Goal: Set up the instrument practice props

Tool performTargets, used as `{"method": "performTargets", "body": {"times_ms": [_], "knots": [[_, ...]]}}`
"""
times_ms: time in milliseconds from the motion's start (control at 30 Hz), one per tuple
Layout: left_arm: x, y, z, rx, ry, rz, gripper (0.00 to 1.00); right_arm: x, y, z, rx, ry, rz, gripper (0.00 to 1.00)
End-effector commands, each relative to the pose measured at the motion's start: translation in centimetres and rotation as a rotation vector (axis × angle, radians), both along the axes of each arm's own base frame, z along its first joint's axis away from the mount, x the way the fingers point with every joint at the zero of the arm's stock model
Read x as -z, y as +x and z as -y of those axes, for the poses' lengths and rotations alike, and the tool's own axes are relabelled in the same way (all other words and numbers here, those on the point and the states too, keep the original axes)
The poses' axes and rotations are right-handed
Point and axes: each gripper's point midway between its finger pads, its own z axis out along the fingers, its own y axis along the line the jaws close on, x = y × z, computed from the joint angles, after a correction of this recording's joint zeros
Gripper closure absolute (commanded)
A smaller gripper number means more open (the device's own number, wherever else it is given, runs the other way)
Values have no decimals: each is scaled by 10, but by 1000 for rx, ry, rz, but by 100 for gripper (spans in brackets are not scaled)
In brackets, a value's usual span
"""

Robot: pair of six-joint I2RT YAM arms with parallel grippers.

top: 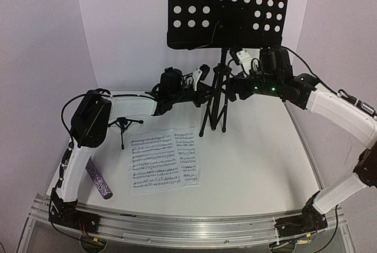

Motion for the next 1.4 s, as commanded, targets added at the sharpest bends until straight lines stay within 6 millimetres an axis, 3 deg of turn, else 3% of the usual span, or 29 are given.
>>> {"method": "performTargets", "body": {"times_ms": [0,67,133,233,300,433,600,733,1000,1200,1367], "knots": [[-14,-5,2,38,-29,-32,100,22,-54,-4,-226,66,-207,7],[-15,-4,1,38,-31,-32,100,47,-59,6,-256,94,-293,8],[-13,-5,1,44,-29,-32,100,80,-49,26,-218,132,-365,9],[-12,-6,1,52,-25,-37,100,124,-12,56,-129,130,-334,11],[-10,-7,1,56,-22,-38,100,142,18,67,-84,84,-228,11],[-9,-7,1,60,-18,-38,100,178,60,64,-99,89,-132,13],[-5,-6,2,61,-12,-34,100,216,86,44,-178,93,-153,26],[-5,-6,4,70,-14,-31,100,221,102,42,-175,81,-83,31],[-9,-3,2,72,-25,-28,100,239,123,21,-237,120,-112,38],[-5,1,0,68,-21,-28,100,241,125,10,-271,126,-110,62],[-6,5,-6,64,-14,-36,100,239,113,8,-293,124,-118,90]]}}
